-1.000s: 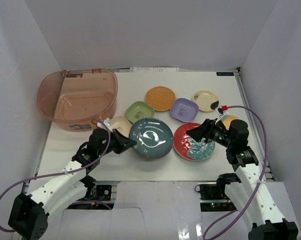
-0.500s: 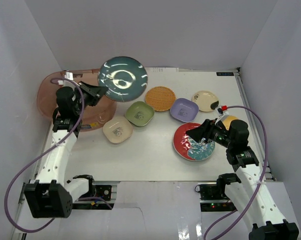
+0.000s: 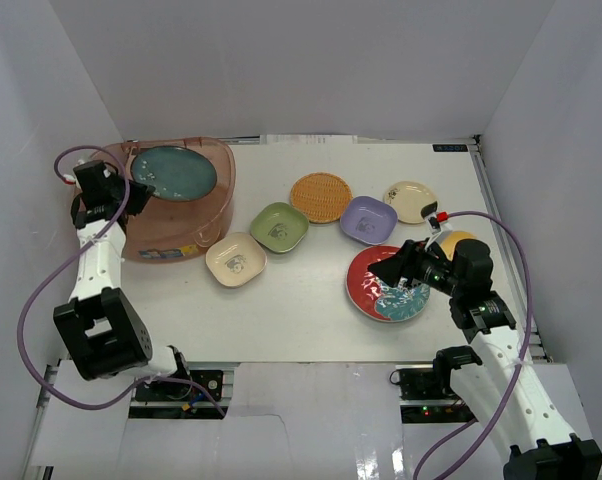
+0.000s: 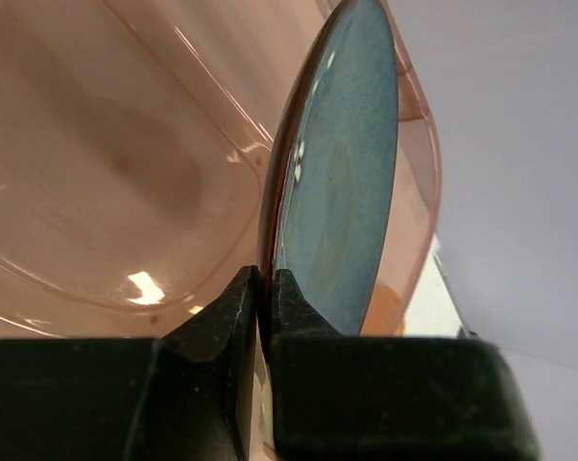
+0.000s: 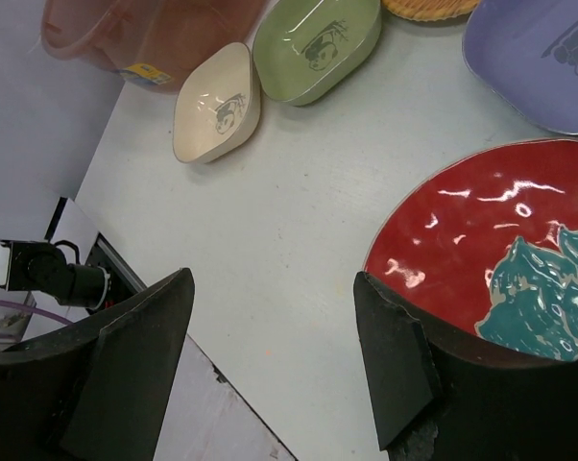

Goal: Place the plates into the plastic bin on the countertop

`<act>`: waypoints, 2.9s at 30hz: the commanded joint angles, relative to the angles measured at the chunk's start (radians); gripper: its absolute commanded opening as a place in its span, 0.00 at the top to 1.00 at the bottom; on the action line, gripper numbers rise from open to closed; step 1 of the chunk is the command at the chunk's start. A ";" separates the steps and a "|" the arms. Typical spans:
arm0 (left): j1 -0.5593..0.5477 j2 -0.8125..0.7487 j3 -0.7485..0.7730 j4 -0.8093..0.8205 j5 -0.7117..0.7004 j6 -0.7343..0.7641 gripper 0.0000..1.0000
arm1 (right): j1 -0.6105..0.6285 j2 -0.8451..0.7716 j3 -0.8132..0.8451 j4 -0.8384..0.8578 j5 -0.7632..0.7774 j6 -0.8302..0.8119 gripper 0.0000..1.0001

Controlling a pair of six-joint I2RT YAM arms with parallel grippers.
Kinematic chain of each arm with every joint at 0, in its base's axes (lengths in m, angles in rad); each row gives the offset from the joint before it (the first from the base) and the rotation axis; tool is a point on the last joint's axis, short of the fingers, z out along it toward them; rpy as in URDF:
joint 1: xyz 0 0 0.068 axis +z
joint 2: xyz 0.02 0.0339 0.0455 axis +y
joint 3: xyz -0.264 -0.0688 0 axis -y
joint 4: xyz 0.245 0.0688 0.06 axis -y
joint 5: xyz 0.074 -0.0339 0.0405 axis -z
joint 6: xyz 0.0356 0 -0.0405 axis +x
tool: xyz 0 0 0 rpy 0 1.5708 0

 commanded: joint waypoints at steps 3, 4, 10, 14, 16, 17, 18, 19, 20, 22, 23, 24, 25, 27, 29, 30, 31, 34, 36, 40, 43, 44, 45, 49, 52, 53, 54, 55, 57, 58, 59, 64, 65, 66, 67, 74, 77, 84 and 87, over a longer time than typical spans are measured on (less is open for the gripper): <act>-0.003 0.064 0.140 0.039 -0.065 0.090 1.00 | 0.007 -0.010 0.019 -0.016 0.026 -0.026 0.26; -0.003 0.082 0.146 0.039 -0.072 0.098 1.00 | 0.009 -0.012 0.018 -0.017 0.026 -0.028 0.26; -0.002 0.171 0.146 0.040 -0.092 0.126 1.00 | 0.011 -0.016 0.024 -0.034 0.041 -0.036 0.26; -0.002 0.193 0.129 0.036 -0.115 0.144 1.00 | 0.012 -0.016 0.016 -0.040 0.064 -0.033 0.26; -0.002 0.205 0.125 0.030 -0.121 0.149 1.00 | 0.011 -0.019 0.012 -0.043 0.075 -0.023 0.26; -0.002 0.210 0.122 0.025 -0.124 0.152 0.88 | 0.011 -0.021 0.009 -0.045 0.093 -0.023 0.26; -0.002 0.216 0.119 0.023 -0.126 0.153 0.81 | 0.011 -0.024 0.002 -0.059 0.105 -0.019 0.25; -0.002 0.217 0.108 0.020 -0.128 0.152 0.75 | 0.011 -0.032 0.001 -0.066 0.139 -0.014 0.25; -0.003 0.216 0.099 0.022 -0.129 0.150 0.57 | 0.011 -0.038 -0.002 -0.079 0.162 -0.011 0.25; -0.003 0.204 0.070 0.026 -0.137 0.146 0.40 | 0.011 -0.061 -0.013 -0.126 0.237 0.007 0.24; -0.002 0.197 0.059 0.031 -0.140 0.144 0.25 | 0.011 -0.070 -0.021 -0.140 0.262 0.018 0.23; -0.002 0.191 0.050 0.034 -0.146 0.144 0.19 | 0.011 -0.081 -0.037 -0.172 0.292 0.032 0.23; -0.002 0.176 0.036 0.039 -0.149 0.143 0.15 | 0.012 -0.107 -0.047 -0.188 0.323 0.049 0.22; -0.002 0.158 0.027 0.040 -0.146 0.141 0.07 | 0.011 -0.134 -0.064 -0.218 0.412 0.095 0.22; -0.006 0.116 0.011 0.059 -0.141 0.141 0.03 | 0.011 -0.165 -0.073 -0.270 0.505 0.136 0.22; -0.010 0.099 0.005 0.065 -0.138 0.143 0.02 | 0.009 -0.173 -0.073 -0.290 0.545 0.151 0.22; -0.016 0.082 0.002 0.074 -0.141 0.143 0.02 | 0.010 -0.182 -0.071 -0.315 0.585 0.167 0.22; -0.034 0.020 -0.012 0.083 -0.147 0.147 0.02 | 0.010 -0.193 -0.053 -0.398 0.789 0.202 0.22; -0.042 -0.020 -0.026 0.085 -0.152 0.150 0.02 | 0.010 -0.197 -0.042 -0.441 0.849 0.231 0.21; -0.062 -0.076 -0.055 0.086 -0.149 0.155 0.02 | 0.009 -0.184 -0.073 -0.465 0.912 0.280 0.17; -0.101 -0.140 -0.087 0.103 -0.094 0.149 0.02 | 0.009 -0.173 -0.110 -0.453 0.902 0.335 0.18; -0.118 -0.158 -0.092 0.109 -0.077 0.149 0.02 | 0.009 -0.168 -0.114 -0.444 0.894 0.345 0.18; -0.140 -0.190 -0.090 0.117 -0.033 0.152 0.02 | 0.009 -0.156 -0.128 -0.427 0.885 0.354 0.19; -0.278 -0.267 -0.089 0.152 0.150 0.167 0.02 | 0.009 -0.122 -0.185 -0.337 0.771 0.398 0.24; -0.360 -0.318 -0.113 0.191 0.361 0.179 0.02 | 0.009 -0.092 -0.223 -0.277 0.730 0.435 0.27; -0.378 -0.332 -0.121 0.191 0.403 0.187 0.02 | 0.007 -0.086 -0.232 -0.266 0.722 0.443 0.28; -0.396 -0.342 -0.133 0.194 0.444 0.192 0.02 | 0.007 -0.082 -0.241 -0.249 0.716 0.463 0.28; -0.439 -0.355 -0.147 0.201 0.514 0.193 0.02 | 0.009 -0.084 -0.255 -0.232 0.695 0.472 0.30; -0.485 -0.381 -0.188 0.203 0.566 0.192 0.02 | 0.009 -0.085 -0.301 -0.169 0.670 0.521 0.31; -0.531 -0.389 -0.205 0.212 0.610 0.187 0.02 | 0.007 -0.084 -0.320 -0.145 0.649 0.539 0.33; -0.551 -0.407 -0.242 0.215 0.625 0.190 0.02 | 0.006 -0.084 -0.355 -0.101 0.641 0.553 0.33; -0.628 -0.471 -0.358 0.212 0.672 0.190 0.02 | 0.006 -0.084 -0.424 -0.040 0.651 0.618 0.44; -0.632 -0.482 -0.378 0.211 0.684 0.187 0.02 | 0.006 -0.092 -0.441 -0.036 0.654 0.624 0.47; -0.634 -0.499 -0.413 0.209 0.690 0.185 0.02 | 0.006 -0.117 -0.449 -0.036 0.662 0.630 0.50; -0.640 -0.504 -0.427 0.208 0.695 0.182 0.02 | 0.007 -0.133 -0.458 -0.037 0.676 0.642 0.56; -0.651 -0.488 -0.454 0.160 0.687 0.205 0.03 | 0.006 -0.277 -0.499 -0.094 0.661 0.641 0.92; -0.654 -0.473 -0.431 0.142 0.664 0.208 0.03 | 0.006 -0.321 -0.378 -0.197 0.662 0.583 0.92; -0.678 -0.373 -0.369 0.069 0.618 0.212 0.06 | 0.006 -0.343 -0.147 -0.212 0.482 0.492 0.92; -0.723 -0.317 -0.363 0.074 0.616 0.201 0.07 | 0.006 -0.303 -0.100 -0.113 0.347 0.495 0.92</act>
